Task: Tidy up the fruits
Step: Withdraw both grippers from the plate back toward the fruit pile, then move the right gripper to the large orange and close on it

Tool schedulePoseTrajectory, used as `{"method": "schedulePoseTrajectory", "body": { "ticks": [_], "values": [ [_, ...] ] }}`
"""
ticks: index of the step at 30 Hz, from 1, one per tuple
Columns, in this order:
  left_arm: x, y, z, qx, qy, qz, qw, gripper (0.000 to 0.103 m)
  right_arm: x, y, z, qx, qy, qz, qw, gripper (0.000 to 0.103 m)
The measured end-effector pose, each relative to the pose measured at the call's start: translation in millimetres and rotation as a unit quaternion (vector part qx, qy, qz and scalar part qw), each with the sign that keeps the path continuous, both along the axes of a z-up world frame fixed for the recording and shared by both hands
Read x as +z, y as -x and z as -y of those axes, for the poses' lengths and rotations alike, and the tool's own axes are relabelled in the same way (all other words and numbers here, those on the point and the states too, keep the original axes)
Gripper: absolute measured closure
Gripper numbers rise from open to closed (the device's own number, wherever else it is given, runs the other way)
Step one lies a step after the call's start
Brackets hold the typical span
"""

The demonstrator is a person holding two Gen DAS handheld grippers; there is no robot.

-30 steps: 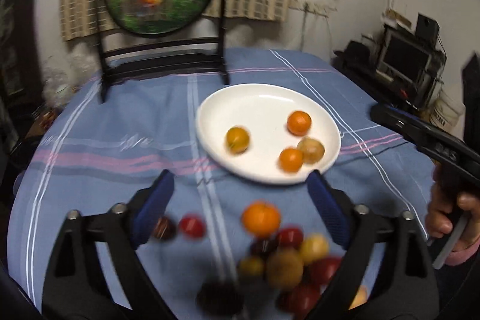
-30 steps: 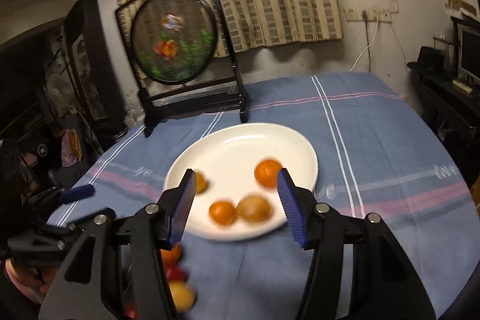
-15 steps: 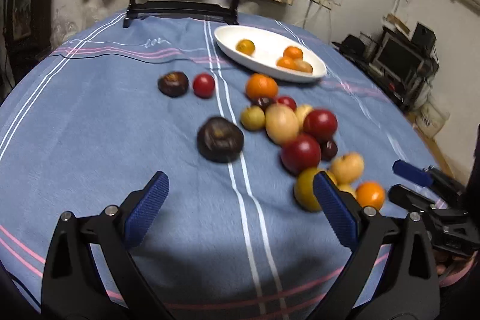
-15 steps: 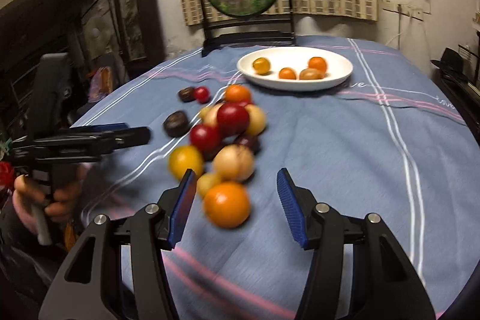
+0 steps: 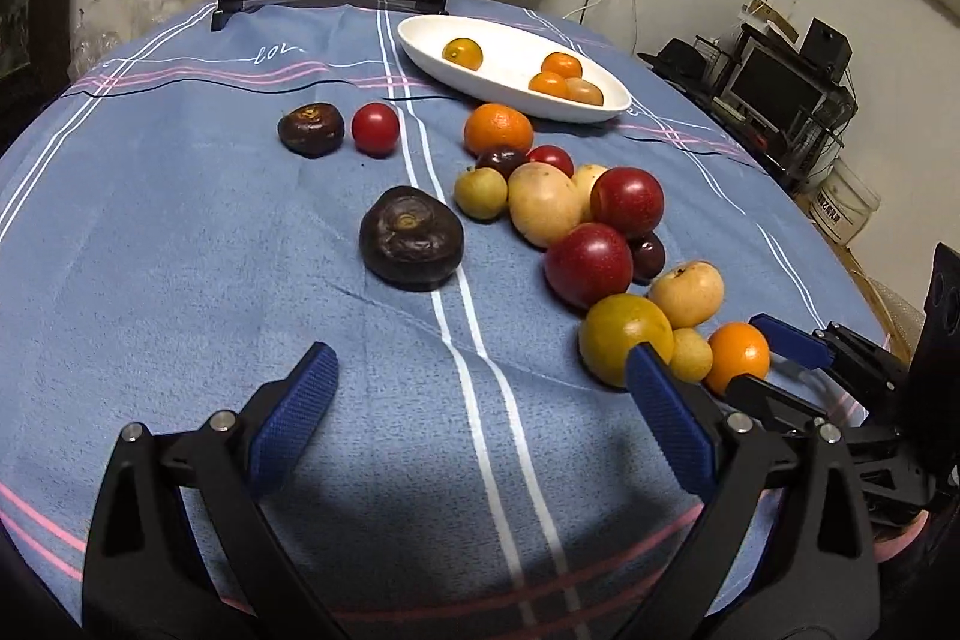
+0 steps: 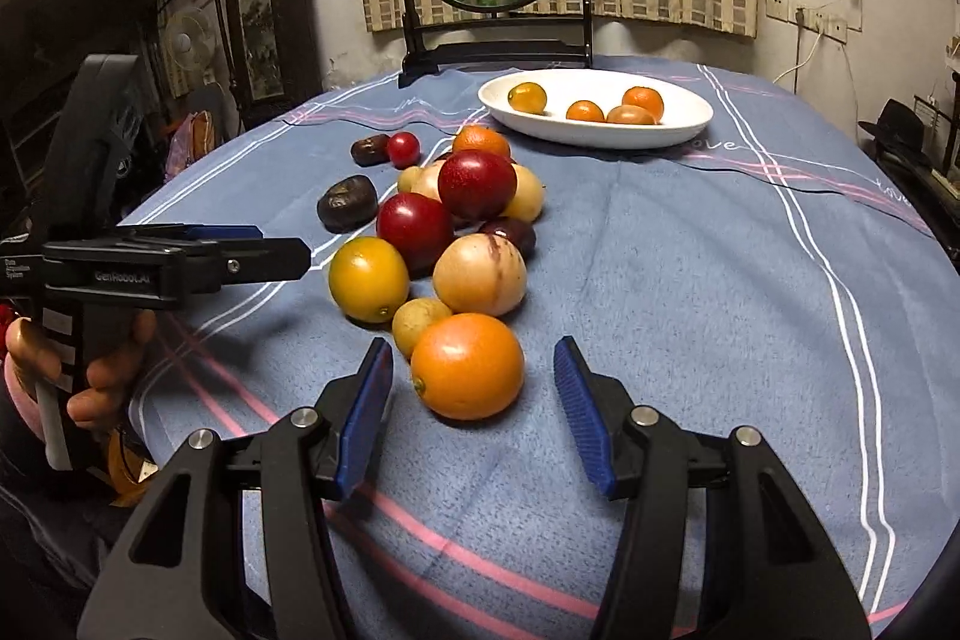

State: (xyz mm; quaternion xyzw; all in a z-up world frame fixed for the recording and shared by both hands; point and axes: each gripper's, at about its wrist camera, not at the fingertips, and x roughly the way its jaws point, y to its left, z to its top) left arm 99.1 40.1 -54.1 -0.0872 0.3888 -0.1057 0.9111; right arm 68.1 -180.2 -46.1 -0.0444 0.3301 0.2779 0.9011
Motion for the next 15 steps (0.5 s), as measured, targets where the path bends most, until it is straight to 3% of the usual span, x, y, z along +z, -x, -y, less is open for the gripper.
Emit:
{"method": "schedulePoseTrajectory", "body": {
  "ticks": [15],
  "values": [
    [0.0,0.3,2.5,-0.012,0.002,0.004,0.9999,0.005,-1.3,1.3,-7.0,0.008,0.016,0.007,1.0,0.048]
  ]
}}
